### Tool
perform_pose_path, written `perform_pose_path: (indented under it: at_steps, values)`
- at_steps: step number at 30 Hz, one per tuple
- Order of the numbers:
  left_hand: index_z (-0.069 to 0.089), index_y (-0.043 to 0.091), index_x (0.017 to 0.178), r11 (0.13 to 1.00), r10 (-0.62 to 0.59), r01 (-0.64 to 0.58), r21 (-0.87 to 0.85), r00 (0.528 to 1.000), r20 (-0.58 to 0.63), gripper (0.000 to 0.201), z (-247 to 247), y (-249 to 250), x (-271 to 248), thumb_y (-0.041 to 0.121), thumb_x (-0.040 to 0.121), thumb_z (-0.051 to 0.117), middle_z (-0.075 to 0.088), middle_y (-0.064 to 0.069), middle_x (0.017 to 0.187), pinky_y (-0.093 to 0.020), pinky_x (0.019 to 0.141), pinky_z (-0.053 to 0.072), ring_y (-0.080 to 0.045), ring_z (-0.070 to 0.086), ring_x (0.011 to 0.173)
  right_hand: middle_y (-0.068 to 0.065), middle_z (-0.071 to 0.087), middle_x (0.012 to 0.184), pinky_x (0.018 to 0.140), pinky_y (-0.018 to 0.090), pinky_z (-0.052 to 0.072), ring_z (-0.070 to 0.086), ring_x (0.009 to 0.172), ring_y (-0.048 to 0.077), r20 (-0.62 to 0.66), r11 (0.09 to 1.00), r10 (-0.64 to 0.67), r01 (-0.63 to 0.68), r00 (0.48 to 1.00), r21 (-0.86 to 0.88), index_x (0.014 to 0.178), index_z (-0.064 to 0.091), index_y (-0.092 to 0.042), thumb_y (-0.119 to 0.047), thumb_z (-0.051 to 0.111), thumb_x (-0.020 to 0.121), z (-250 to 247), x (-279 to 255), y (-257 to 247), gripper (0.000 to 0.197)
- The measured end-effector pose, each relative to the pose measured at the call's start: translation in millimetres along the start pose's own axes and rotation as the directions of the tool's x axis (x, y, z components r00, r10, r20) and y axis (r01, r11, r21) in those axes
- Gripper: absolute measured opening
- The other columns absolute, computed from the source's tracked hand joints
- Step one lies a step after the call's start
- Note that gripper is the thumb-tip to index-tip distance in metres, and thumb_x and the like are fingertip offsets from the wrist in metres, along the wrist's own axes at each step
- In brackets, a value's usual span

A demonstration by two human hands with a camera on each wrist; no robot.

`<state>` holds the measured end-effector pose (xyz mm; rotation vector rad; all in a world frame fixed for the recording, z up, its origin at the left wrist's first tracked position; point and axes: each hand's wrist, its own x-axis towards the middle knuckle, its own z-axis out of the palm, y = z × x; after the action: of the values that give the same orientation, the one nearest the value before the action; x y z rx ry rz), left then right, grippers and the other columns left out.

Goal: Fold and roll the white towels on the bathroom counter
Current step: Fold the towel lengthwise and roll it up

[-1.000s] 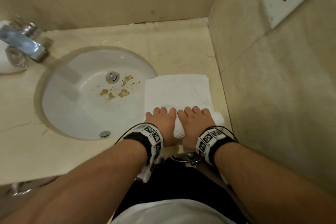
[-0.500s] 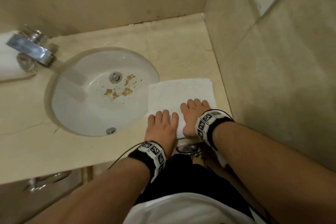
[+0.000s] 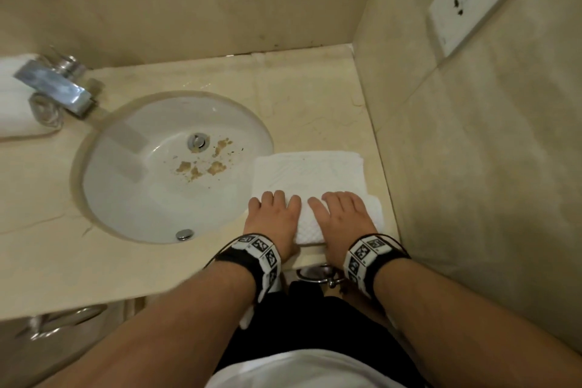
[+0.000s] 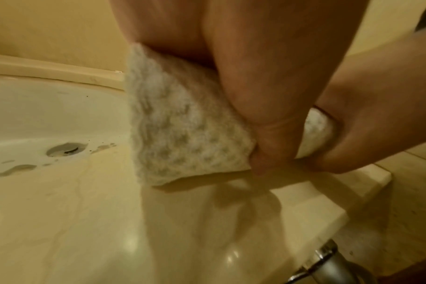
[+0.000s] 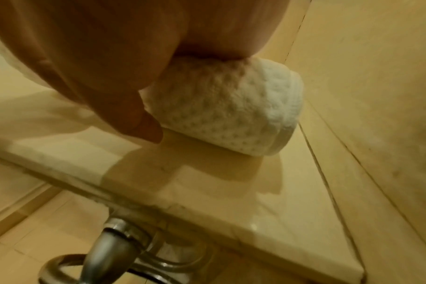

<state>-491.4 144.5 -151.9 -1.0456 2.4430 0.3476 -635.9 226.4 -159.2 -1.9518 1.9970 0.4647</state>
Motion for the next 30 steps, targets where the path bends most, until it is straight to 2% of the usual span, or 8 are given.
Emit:
perform_pose_path:
  at_steps: [5,9,13,18,23,26,28,30]
  values:
    - [0.035,0.02,0.13,1.0,0.013,-0.013,-0.011,1.0,-0.002,0.085,-3,-6,1,0.06,0.068,0.077,0.041,-0.01,0.129,-0.048,0.094,0.037,-0.033,0.04,0.118,0.01,0.037,0.137,0.108,0.044,0.028,0.037,0.124,0.032,0.061,0.998,-0.021,0.025,0.998,-0.05,0.151,0.019,-0.02,-0.03,0.072,0.062,-12,7,6,0.104]
    - [0.035,0.02,0.129,0.998,0.051,-0.047,-0.047,0.995,0.09,0.086,3,-7,-11,0.065,0.067,0.075,0.043,-0.009,0.128,-0.049,0.096,0.04,-0.033,0.043,0.118,0.007,0.04,0.131,0.101,0.045,0.03,0.039,0.118,0.03,0.122,1.0,-0.012,0.011,0.992,0.005,0.144,0.025,-0.022,-0.057,0.072,0.065,-4,-10,-8,0.099]
    - [0.036,0.018,0.133,0.991,0.127,-0.114,-0.073,0.97,0.206,0.09,0,-9,-19,0.069,0.068,0.073,0.046,-0.01,0.129,-0.047,0.099,0.039,-0.033,0.046,0.118,0.004,0.044,0.127,0.097,0.045,0.032,0.042,0.115,0.029,0.167,0.995,-0.024,0.007,0.986,0.1,0.135,0.032,-0.024,-0.065,0.064,0.071,-3,-19,-13,0.083]
    - [0.033,0.012,0.135,0.987,0.14,-0.139,0.078,0.99,-0.014,0.073,-7,8,-38,0.054,0.083,0.06,0.037,-0.013,0.131,-0.048,0.101,0.029,-0.032,0.036,0.117,0.007,0.042,0.129,0.102,0.043,0.034,0.041,0.12,0.029,0.304,0.969,0.018,-0.092,0.952,0.23,0.132,0.037,-0.023,-0.037,0.054,0.073,-22,4,-3,0.062]
    - [0.026,0.011,0.142,0.994,0.078,-0.078,0.077,0.997,0.01,0.08,0,17,-44,0.042,0.08,0.066,0.034,-0.014,0.136,-0.048,0.102,0.029,-0.034,0.035,0.12,0.007,0.038,0.124,0.099,0.042,0.032,0.038,0.115,0.028,0.28,0.971,0.1,-0.155,0.955,0.182,0.124,0.036,-0.021,-0.031,0.054,0.068,-30,2,-10,0.06]
    - [0.028,0.014,0.14,0.994,0.07,-0.073,0.081,0.997,0.034,0.078,-6,13,-26,0.037,0.077,0.069,0.037,-0.012,0.133,-0.046,0.099,0.032,-0.034,0.038,0.118,0.007,0.037,0.126,0.098,0.042,0.032,0.038,0.114,0.029,0.144,0.97,0.119,-0.146,0.982,0.194,0.129,0.034,-0.019,-0.038,0.065,0.066,-26,-11,-18,0.073]
    - [0.032,0.017,0.136,0.994,0.071,-0.075,0.075,0.996,0.056,0.077,-13,8,-12,0.038,0.074,0.073,0.04,-0.011,0.13,-0.046,0.097,0.034,-0.033,0.041,0.118,0.011,0.036,0.134,0.105,0.045,0.029,0.037,0.121,0.032,0.081,0.985,0.09,-0.101,0.993,0.137,0.144,0.028,-0.015,-0.052,0.073,0.062,-16,-21,-22,0.101]
    - [0.033,0.019,0.133,0.995,0.075,-0.08,0.063,0.993,0.086,0.082,-19,4,1,0.043,0.068,0.077,0.042,-0.011,0.13,-0.047,0.099,0.034,-0.033,0.042,0.119,0.019,0.022,0.151,0.118,0.05,0.011,0.024,0.138,0.038,0.081,0.994,0.066,-0.073,0.994,0.081,0.155,0.005,-0.01,-0.061,0.07,0.068,-8,-29,-24,0.12]
